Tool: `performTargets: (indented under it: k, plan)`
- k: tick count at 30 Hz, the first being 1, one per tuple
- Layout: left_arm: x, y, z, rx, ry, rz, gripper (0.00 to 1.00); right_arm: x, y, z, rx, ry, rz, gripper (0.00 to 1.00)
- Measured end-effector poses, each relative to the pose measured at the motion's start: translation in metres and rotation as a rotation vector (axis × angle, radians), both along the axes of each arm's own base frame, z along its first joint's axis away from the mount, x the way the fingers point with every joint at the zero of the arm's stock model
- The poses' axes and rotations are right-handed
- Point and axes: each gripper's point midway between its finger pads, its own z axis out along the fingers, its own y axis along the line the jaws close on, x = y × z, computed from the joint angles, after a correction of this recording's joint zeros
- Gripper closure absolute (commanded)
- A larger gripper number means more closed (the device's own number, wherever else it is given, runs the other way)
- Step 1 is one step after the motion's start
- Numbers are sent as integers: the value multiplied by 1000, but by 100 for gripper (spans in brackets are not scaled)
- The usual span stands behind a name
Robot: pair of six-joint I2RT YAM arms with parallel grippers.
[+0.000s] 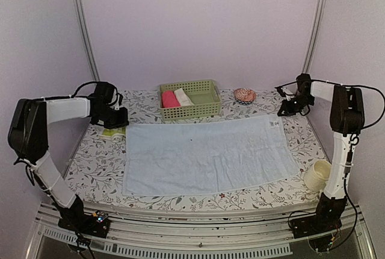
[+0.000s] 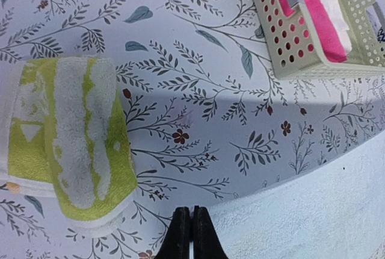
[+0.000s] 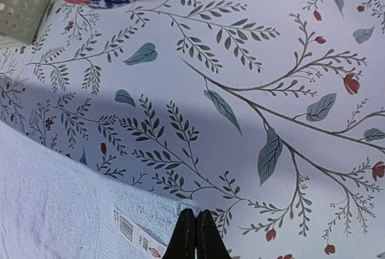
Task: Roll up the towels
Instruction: Pick up the towel from the center of the board, then fold the towel at the center of the board.
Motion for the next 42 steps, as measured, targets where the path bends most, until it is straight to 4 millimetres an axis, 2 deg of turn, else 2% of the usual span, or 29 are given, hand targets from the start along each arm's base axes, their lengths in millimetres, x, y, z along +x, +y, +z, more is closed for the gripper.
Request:
performTargets:
  k: [4, 8, 13, 16, 19, 23, 29, 33, 42]
  plan:
    - [-11, 1, 27, -28, -69, 9, 100, -12, 2, 41, 35, -73, 23, 98]
    - [-24, 3, 29, -35, -73, 16, 100, -30, 9, 65, 58, -118, 55, 98]
    - [-39, 6, 45, -51, -100, 24, 100, -58, 13, 69, 65, -117, 82, 97]
    - [-47, 5, 59, -68, -124, 24, 100, -76, 11, 65, 63, -102, 89, 98]
    - [-60, 4, 63, -92, -113, 24, 100, -95, 8, 59, 57, -87, 93, 98]
    - [-81, 2, 49, -124, -26, 24, 100, -121, 4, 53, 46, -72, 102, 97]
    - [-123, 4, 15, -125, 169, 40, 100, -145, -13, 48, 35, -55, 77, 98]
    - [-140, 3, 10, -128, 238, 33, 100, -160, -22, 37, 33, -22, 69, 98]
    - [-169, 8, 1, -102, 335, 25, 100, -196, -16, 29, 12, 1, 156, 98]
